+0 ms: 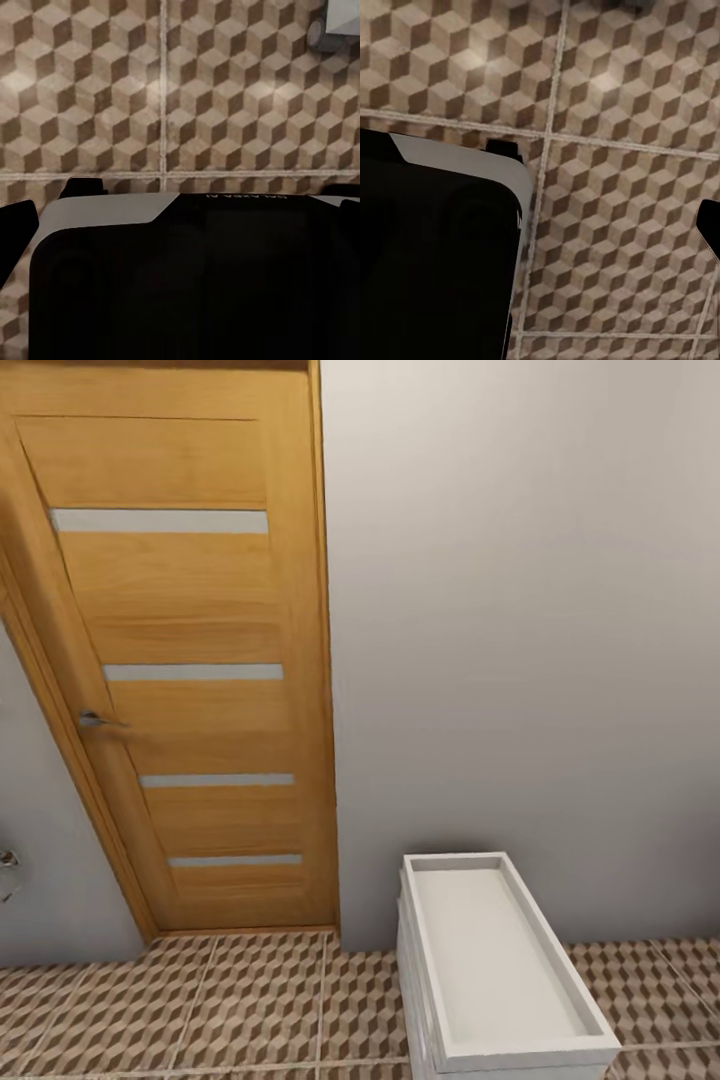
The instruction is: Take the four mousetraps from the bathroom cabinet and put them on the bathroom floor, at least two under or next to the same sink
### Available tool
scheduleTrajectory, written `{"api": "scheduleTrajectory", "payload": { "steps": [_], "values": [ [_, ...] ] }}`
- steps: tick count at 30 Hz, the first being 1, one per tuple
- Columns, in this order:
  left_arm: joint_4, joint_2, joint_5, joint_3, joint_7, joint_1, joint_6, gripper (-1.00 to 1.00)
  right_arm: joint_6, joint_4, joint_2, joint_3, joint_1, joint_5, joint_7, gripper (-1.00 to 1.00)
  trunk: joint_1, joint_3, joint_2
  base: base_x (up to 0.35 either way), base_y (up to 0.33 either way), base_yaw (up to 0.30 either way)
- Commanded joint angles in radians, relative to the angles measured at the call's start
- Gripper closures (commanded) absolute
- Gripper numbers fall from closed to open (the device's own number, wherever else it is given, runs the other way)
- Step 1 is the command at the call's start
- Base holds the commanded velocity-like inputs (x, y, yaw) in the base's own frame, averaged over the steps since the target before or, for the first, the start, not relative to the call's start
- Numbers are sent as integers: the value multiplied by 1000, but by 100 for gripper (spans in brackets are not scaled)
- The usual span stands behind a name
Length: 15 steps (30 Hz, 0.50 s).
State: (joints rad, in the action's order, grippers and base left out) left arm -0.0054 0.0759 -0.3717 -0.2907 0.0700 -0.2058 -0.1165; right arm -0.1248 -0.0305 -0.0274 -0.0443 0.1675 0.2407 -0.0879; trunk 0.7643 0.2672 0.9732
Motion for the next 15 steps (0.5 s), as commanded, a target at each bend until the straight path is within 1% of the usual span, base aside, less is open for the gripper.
{"api": "scheduleTrajectory", "payload": {
  "steps": [1,10,15],
  "values": [
    [2,0,-11,-8,4,-1,-4,-100,-6,-3,0,-5,1,9,-4,-100,0,1,1,0,0,279],
    [4,-2,-14,-8,4,0,-4,-100,-6,-3,2,-5,1,9,-4,-100,0,1,1,0,0,279],
    [4,-2,-14,-8,4,6,-5,-100,-6,-4,12,-5,1,10,-4,-100,0,1,1,0,0,279]
  ]
}}
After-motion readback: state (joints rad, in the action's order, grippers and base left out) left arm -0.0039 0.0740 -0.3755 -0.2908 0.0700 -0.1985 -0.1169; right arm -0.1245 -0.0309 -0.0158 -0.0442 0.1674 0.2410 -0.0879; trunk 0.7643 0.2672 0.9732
